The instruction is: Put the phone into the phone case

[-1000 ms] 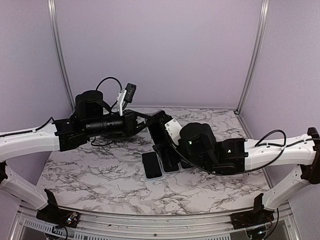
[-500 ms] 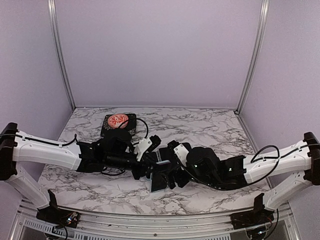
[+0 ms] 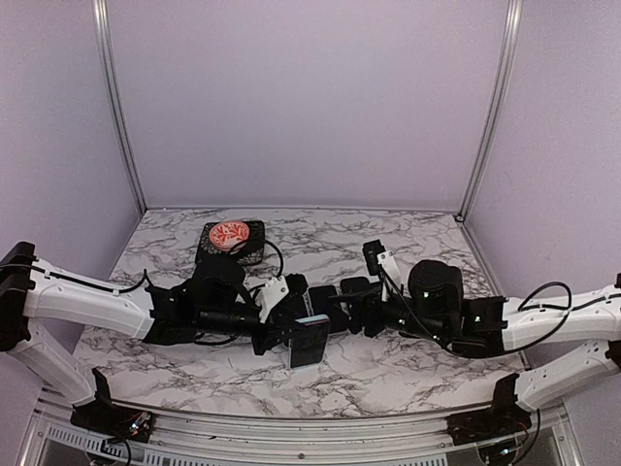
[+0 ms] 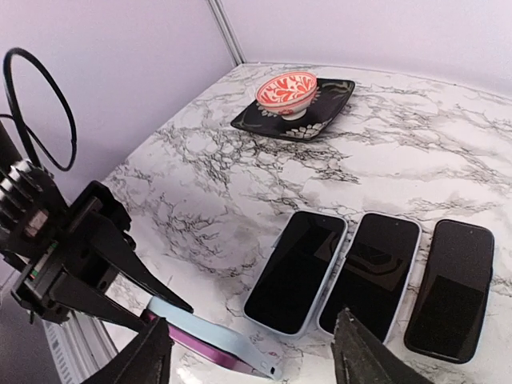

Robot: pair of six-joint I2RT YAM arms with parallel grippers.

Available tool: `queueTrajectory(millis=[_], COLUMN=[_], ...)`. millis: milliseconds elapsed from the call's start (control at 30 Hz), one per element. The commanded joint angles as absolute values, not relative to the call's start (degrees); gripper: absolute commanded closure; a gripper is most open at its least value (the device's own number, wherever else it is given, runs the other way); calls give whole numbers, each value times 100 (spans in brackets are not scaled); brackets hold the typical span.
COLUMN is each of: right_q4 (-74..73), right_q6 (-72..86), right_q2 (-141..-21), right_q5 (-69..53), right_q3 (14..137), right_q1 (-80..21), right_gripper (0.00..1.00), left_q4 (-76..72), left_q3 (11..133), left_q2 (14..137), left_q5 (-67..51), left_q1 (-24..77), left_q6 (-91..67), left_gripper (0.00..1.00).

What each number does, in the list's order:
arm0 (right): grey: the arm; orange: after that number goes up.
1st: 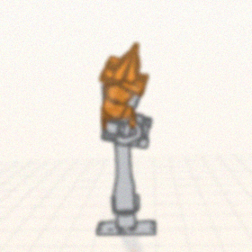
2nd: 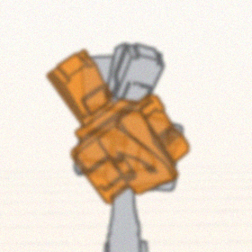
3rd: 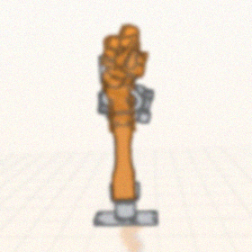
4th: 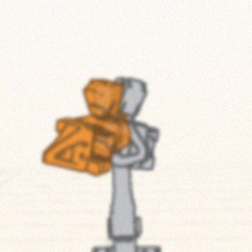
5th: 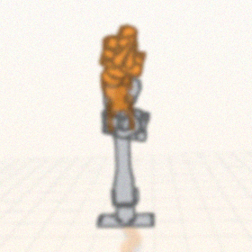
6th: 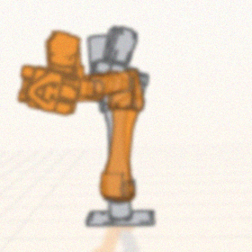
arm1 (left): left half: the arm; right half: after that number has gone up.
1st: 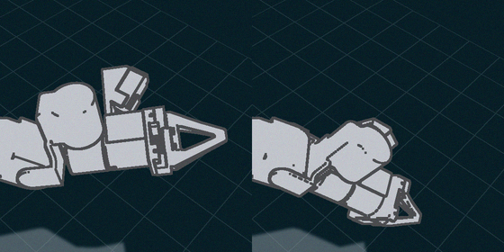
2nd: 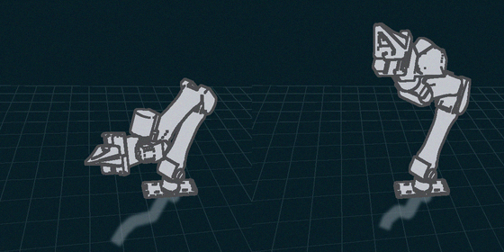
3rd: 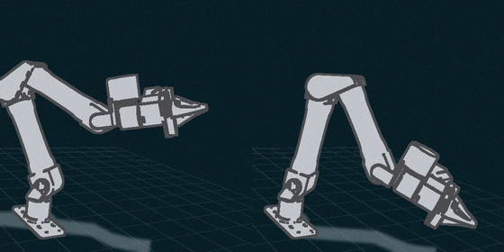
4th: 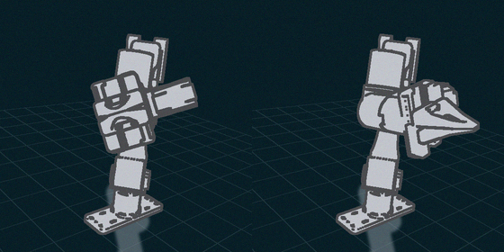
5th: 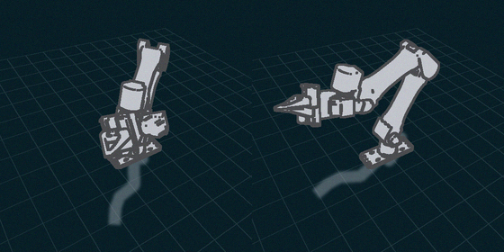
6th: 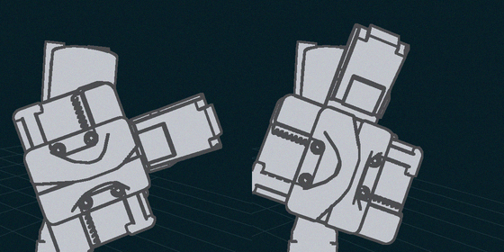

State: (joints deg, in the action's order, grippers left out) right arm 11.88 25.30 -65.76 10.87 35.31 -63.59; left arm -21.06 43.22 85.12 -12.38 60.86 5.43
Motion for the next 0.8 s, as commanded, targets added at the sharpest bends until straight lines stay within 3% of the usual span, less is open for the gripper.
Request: queueTrajectory(millis=[0,200,600,767], right_q4=[1437,1520,1427,1452], right_q6=[2760,2694,2739,2769], right_q2=[-7166,-7471,-7884,-7931], right_q5=[401,-116,167,221], right_q3=[4025,4080,3886,3658], right_q1=[-6249,-6260,-6259,-6315], right_gripper=[39,43,67,67], left_q4=[-1749,-1784,-1784,-1793], left_q3=[4089,4024,4014,4016], left_q2=[8611,8639,8669,8638], left_q5=[-983,-774,-852,-708], left_q1=[6091,6091,6089,6091], left_q6=[655,612,573,546], left_gripper=[90,88,80,74])
